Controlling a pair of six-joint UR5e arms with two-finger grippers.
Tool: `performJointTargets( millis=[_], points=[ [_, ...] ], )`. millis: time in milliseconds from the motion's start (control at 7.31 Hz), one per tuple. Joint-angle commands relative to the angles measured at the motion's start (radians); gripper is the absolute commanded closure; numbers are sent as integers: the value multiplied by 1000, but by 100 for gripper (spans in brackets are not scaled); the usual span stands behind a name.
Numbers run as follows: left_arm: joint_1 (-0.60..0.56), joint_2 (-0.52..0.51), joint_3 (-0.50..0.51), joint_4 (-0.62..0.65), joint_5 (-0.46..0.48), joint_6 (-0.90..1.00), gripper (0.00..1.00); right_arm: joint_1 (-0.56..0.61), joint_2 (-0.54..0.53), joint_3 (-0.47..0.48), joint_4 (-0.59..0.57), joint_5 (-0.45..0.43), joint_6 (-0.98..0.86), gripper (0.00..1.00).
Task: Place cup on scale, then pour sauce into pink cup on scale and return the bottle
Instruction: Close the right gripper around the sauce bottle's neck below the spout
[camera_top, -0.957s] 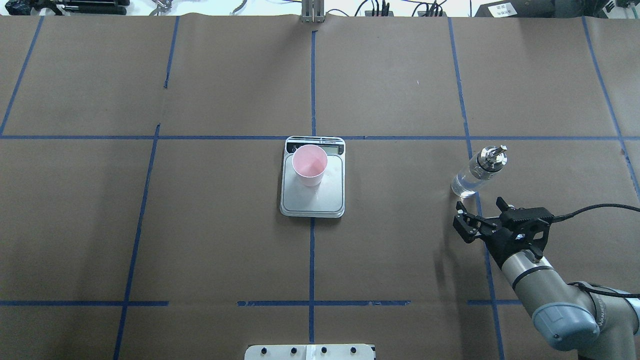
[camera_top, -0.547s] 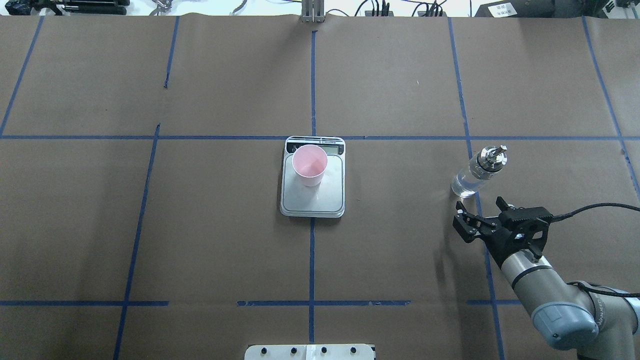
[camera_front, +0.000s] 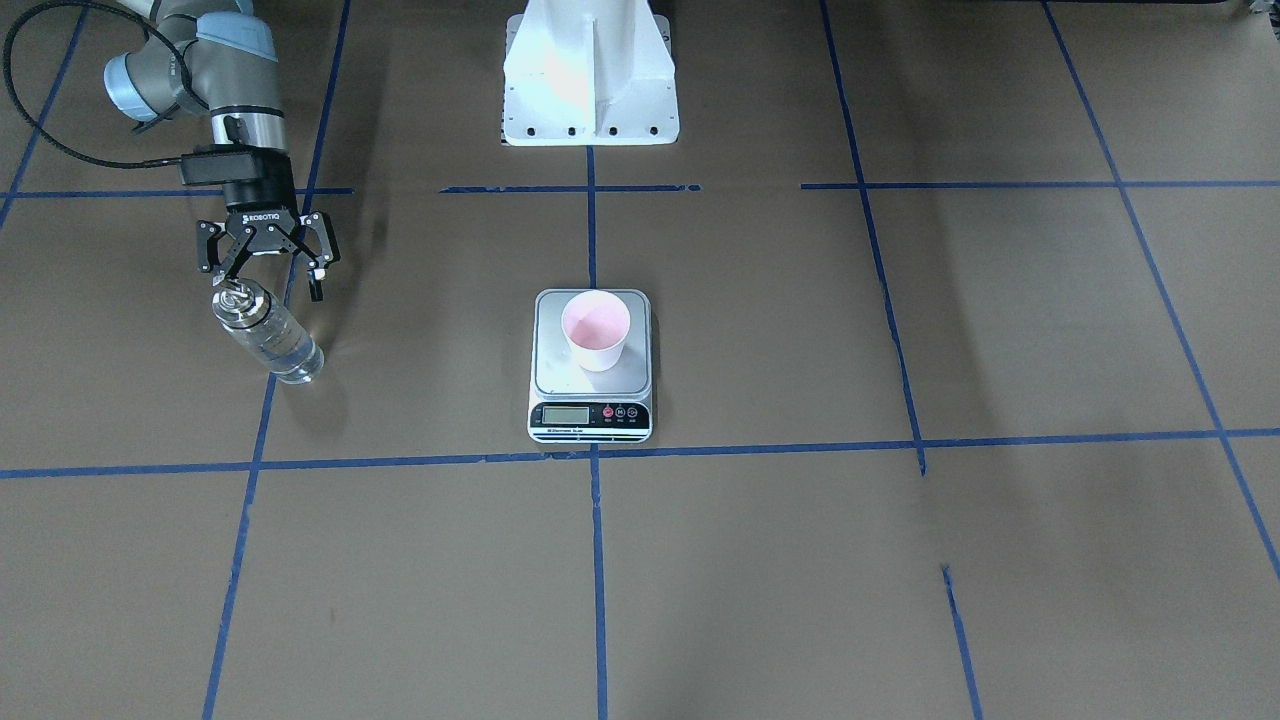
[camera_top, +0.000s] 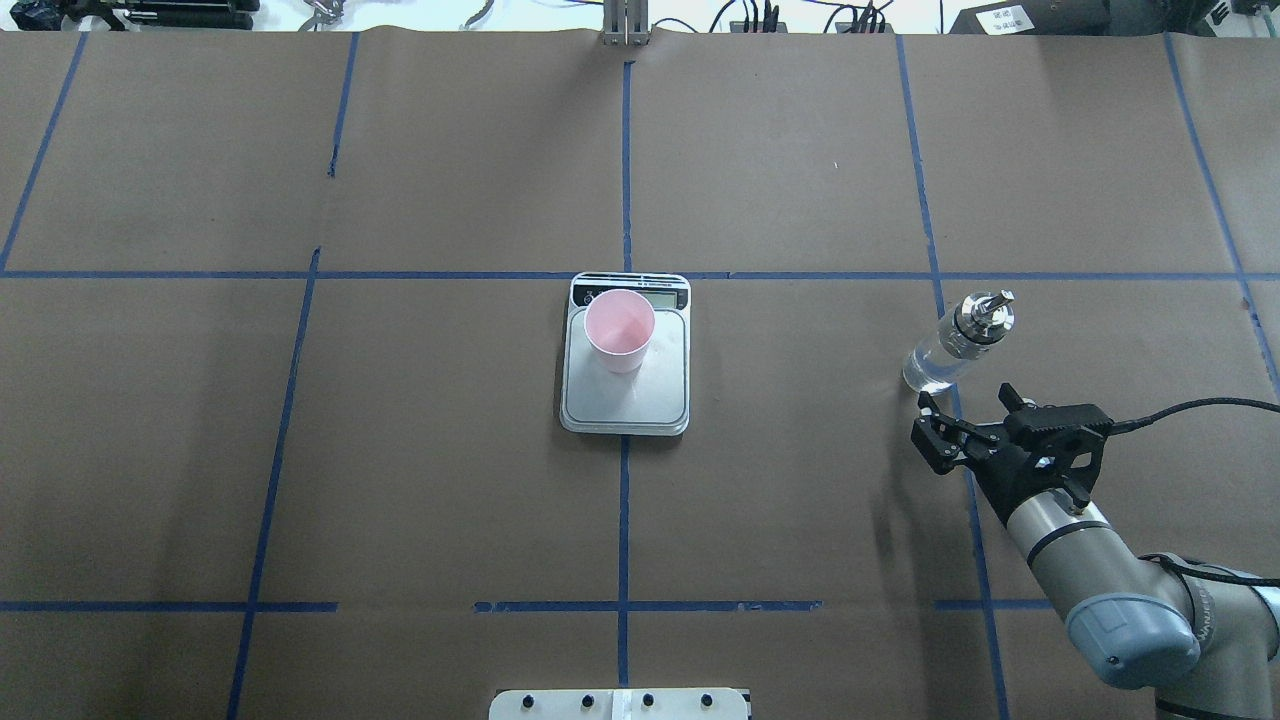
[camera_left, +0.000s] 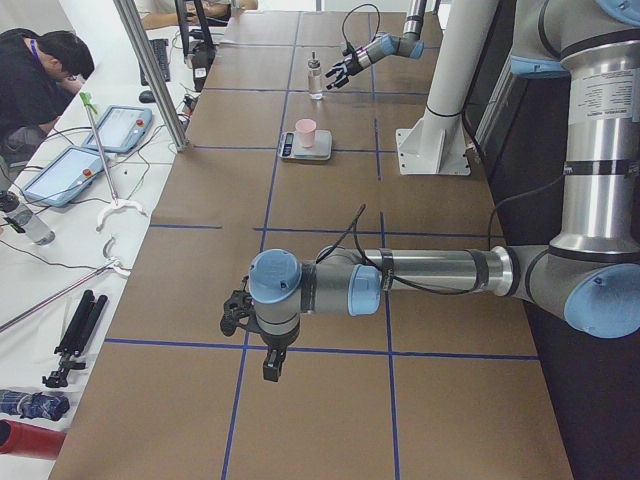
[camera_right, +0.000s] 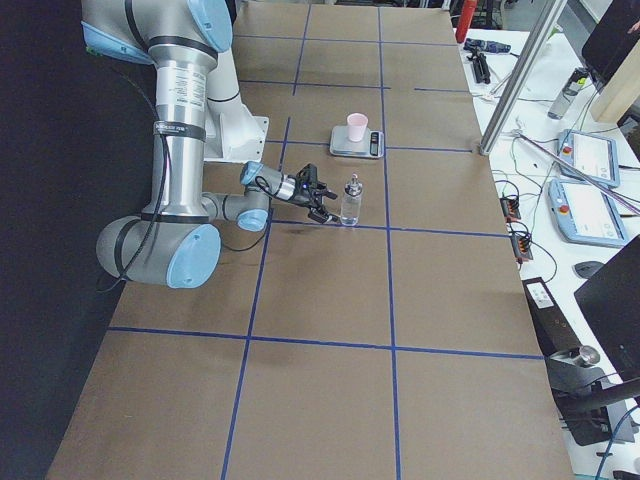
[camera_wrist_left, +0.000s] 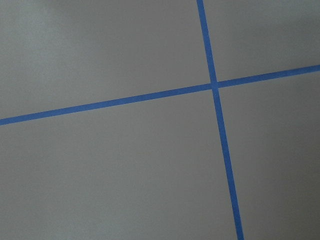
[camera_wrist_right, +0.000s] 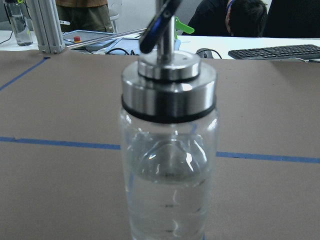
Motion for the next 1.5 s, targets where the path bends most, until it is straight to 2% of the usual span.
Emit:
performJointTargets(
  millis=[0,1368],
  points=[
    [0,0,0,2,-1,0,0,15,23,-2,0,0,-3,0],
    [0,0,-2,0,-1,2,0,67,48,-3,-5,-1,-8,0]
  ],
)
